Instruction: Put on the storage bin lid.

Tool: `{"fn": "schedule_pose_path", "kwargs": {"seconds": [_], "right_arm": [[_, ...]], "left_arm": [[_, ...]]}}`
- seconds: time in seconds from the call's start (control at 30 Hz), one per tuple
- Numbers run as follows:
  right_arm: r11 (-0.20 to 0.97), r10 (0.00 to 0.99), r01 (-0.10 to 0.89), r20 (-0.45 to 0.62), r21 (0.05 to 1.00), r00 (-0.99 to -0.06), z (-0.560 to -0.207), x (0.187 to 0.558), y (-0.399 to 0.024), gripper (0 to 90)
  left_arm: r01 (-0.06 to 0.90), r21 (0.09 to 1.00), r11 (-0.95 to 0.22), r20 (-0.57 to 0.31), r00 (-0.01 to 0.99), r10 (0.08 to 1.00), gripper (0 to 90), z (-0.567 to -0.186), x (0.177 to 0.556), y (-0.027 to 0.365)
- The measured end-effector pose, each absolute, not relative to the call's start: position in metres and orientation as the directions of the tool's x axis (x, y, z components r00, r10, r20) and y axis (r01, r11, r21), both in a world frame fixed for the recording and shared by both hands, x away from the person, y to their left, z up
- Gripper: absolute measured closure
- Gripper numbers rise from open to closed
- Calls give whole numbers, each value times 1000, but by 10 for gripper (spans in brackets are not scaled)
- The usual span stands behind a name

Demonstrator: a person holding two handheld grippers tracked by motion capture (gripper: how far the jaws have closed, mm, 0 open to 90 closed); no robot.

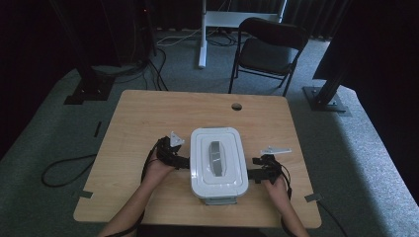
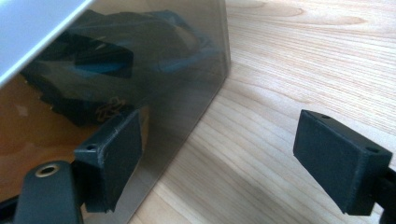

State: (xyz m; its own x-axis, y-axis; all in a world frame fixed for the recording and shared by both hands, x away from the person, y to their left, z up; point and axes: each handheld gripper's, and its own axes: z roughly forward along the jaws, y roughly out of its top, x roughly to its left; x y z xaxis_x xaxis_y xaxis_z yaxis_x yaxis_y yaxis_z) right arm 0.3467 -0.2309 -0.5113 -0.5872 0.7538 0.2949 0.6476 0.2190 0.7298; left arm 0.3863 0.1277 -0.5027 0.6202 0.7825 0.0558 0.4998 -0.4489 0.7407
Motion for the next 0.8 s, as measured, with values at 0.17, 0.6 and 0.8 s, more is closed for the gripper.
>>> {"fn": "schedule_pose_path", "kwargs": {"seconds": [0.17, 0.6, 0.8], "right_arm": [[243, 767, 622, 245, 744, -593, -510, 347, -231, 131], [230, 784, 620, 235, 750, -575, -512, 345, -243, 131], [221, 787, 619, 237, 753, -569, -511, 344, -248, 131]], "left_arm": [[481, 768, -422, 34, 628, 778, 1, -505, 385, 132], [494, 767, -408, -6, 642, 767, 1, -510, 373, 145], [501, 760, -414, -7, 643, 766, 1, -510, 369, 149]]}}
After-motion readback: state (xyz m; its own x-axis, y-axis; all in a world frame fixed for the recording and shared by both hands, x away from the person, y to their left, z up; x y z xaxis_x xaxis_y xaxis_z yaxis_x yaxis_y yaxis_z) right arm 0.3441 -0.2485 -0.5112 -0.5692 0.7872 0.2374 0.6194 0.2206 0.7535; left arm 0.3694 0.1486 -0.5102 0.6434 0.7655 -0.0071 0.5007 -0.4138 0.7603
